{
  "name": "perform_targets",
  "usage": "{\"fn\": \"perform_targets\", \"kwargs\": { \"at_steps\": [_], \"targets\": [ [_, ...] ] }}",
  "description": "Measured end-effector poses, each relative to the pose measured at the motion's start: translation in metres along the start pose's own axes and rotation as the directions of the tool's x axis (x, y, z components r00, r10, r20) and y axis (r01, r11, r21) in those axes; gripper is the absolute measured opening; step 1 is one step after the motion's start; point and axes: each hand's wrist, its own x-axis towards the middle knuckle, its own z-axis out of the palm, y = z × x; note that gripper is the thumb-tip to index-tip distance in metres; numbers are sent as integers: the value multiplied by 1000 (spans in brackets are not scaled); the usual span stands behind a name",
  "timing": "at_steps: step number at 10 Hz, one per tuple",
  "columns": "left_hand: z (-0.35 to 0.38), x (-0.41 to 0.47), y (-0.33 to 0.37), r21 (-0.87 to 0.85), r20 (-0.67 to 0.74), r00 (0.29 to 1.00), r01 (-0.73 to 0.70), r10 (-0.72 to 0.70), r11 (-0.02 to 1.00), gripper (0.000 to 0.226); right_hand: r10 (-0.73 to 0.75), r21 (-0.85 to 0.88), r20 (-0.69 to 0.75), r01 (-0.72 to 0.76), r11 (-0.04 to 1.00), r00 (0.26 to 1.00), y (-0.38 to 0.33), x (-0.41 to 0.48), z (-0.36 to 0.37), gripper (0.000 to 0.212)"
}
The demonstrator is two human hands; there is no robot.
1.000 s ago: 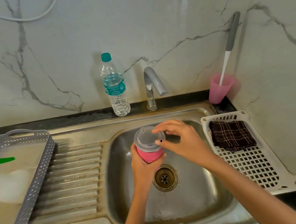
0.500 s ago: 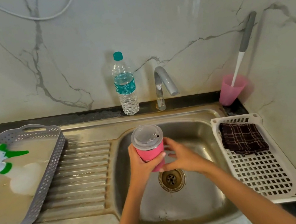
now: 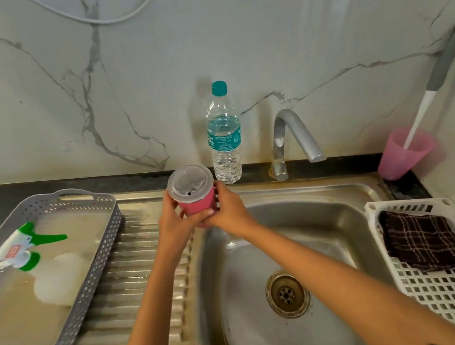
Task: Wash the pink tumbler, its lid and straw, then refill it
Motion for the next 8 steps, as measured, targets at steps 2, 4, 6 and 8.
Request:
{"fn": "perform_targets", "kwargs": {
  "at_steps": [2,4,6,8],
  "targets": [
    [-25,39,-19,11,27,1000,5,-5,1000,93,8,1,-9,-8,1000,1000,3,43,35,88],
    [-38,52,-34,26,69,998,10,-12,1000,89,-5,-7,-48,5,1000,999,17,59,54,84],
    [-44,58,-42,12,103,993,49,-50,999,88,-38,-34,-71,35,999,997,16,59,58,80],
    [-46,54,-38,22,113,991,74,-76,997,93,-37,-93,1,37,995,999,12,61,54,83]
  ]
}}
